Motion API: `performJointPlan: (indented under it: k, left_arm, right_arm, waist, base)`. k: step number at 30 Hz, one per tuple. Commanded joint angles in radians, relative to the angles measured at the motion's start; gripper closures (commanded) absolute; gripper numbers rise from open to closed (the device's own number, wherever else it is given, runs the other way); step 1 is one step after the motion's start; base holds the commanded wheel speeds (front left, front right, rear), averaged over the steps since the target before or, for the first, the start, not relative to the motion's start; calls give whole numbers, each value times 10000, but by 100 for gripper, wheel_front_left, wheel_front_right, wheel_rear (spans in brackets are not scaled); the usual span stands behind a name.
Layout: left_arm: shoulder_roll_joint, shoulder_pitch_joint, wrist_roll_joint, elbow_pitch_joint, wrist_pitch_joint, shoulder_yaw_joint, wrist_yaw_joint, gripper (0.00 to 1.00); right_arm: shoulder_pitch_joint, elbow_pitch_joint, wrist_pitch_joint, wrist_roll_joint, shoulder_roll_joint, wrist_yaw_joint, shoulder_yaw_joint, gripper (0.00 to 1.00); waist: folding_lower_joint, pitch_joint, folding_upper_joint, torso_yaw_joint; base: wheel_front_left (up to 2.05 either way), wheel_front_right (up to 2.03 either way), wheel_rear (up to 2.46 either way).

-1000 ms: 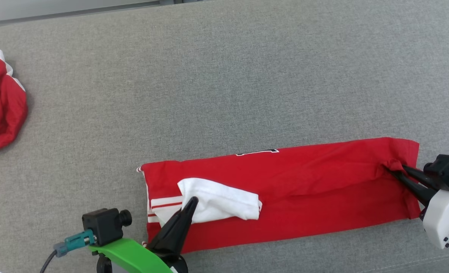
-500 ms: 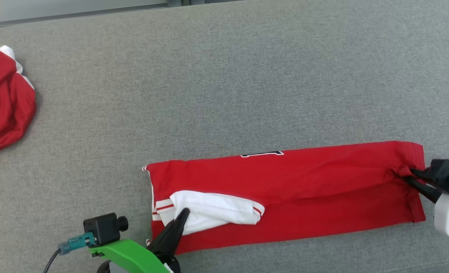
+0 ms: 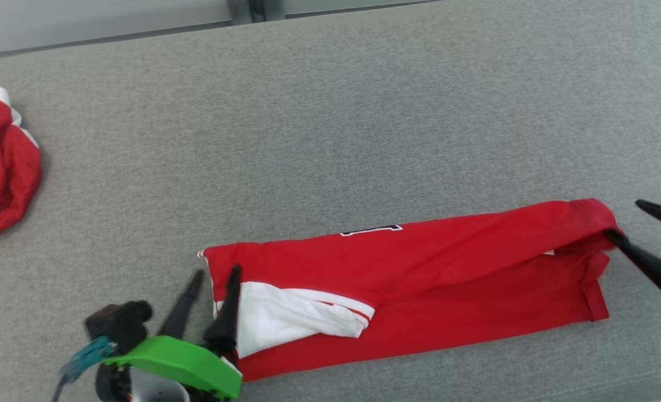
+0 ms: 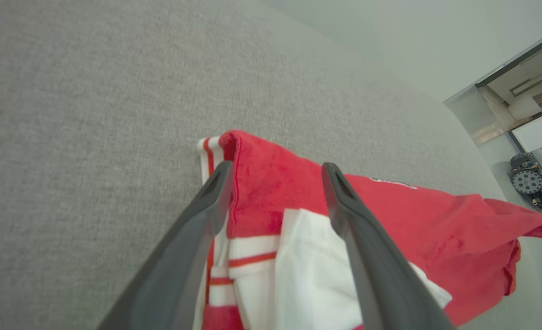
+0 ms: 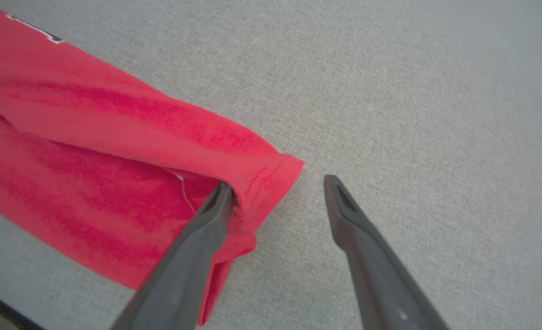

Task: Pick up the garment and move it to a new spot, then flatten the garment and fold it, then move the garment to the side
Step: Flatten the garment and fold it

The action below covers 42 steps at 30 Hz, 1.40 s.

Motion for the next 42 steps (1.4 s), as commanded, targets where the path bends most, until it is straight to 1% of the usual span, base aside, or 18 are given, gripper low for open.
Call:
performJointPlan:
  k: [1,4,6,7,8,11,13,16,20,23,25,29,32,35,38,39,40,42]
  left_arm:
    - [-14,121,279,-200,-669,282,132,0]
    - [-1,432,1098,-413,-1970,657,586,0]
    - [-309,631,1116,-450,-2382,789,676,0]
    - [-250,694,1405,-403,-2529,862,717,0]
    - [-191,760,1619,-335,-2603,878,742,0]
    - [-470,1006,2013,-168,-2750,1210,863,0]
    - [-516,1148,2508,-86,-2799,1482,809,0]
    - [-940,1406,3333,-189,-2781,2154,630,0]
    - [-1539,1630,4057,-3,-2786,2774,128,0]
    - [-1874,1684,4261,195,-2787,3049,-264,0]
    - [-2018,1626,4422,256,-2790,3226,-469,0]
    - [-2145,1676,4602,395,-2789,3538,-808,0]
    - [-2177,1834,4657,562,-2788,3680,-981,0]
    - [-2184,1897,4428,627,-2788,3675,-961,0]
    - [-2186,1985,4327,604,-2788,3630,-920,0]
    - [-2185,1983,4317,595,-2788,3621,-909,0]
    - [-2185,1982,4305,598,-2789,3599,-905,0]
    - [-2185,1987,4276,649,-2789,3585,-913,0]
  right_arm:
    - [514,224,-96,587,218,-1,-529,0]
    - [1159,761,-341,1177,861,-1,-1720,0]
    - [1715,840,-294,1472,1383,2,-2219,0]
    - [1932,875,-271,1597,1584,-4,-2557,0]
    - [2094,758,-249,1652,1713,-3,-2756,0]
    - [2624,592,-292,1812,2046,-7,-3723,0]
    - [2904,615,-127,1619,2330,-1,-4214,0]
    - [2990,909,366,1103,2930,0,-4863,0]
    - [2824,1577,1210,231,3968,-1,-5219,0]
    - [2778,2248,1830,-423,4633,-1,-5398,0]
    - [2855,2545,2161,-472,5198,0,-5475,0]
    - [3039,2736,2569,-490,5800,31,-5272,0]
    - [3134,2690,2850,-200,5917,39,-5089,0]
    - [3287,2491,3103,271,5902,39,-4986,0]
    - [3385,2370,3364,725,5705,36,-4916,0]
    - [3388,2350,3388,877,5666,34,-4947,47]
    - [3384,2312,3426,1067,5580,33,-4954,100]
    - [3325,2331,3351,1396,5323,13,-5050,100]
  waist:
    - [0,-44,0,-177]
    - [0,-2,0,-234]
    - [0,13,0,-141]
    - [0,-1,0,-97]
    - [0,-7,0,-76]
    - [0,-45,0,-17]
    - [0,-73,0,7]
    - [0,-46,0,77]
    - [0,21,0,198]
    - [0,29,0,345]
    - [0,-1,0,447]
    - [0,-120,0,605]
    - [0,-292,0,689]
    - [0,-423,0,749]
    - [0,-500,0,790]
    - [0,-512,0,802]
    - [0,-525,0,817]
    - [0,-526,0,830]
  base:
    - [0,0,0]
    - [0,0,0]
    - [0,0,0]
    - [0,0,0]
    - [0,0,0]
    - [0,0,0]
    - [0,0,0]
    - [0,0,0]
    - [0,0,0]
    - [0,0,0]
    - [0,0,0]
    - [0,0,0]
    - [0,0,0]
    - [0,0,0]
    - [0,0,0]
    - [0,0,0]
    - [0,0,0]
    - [0,0,0]
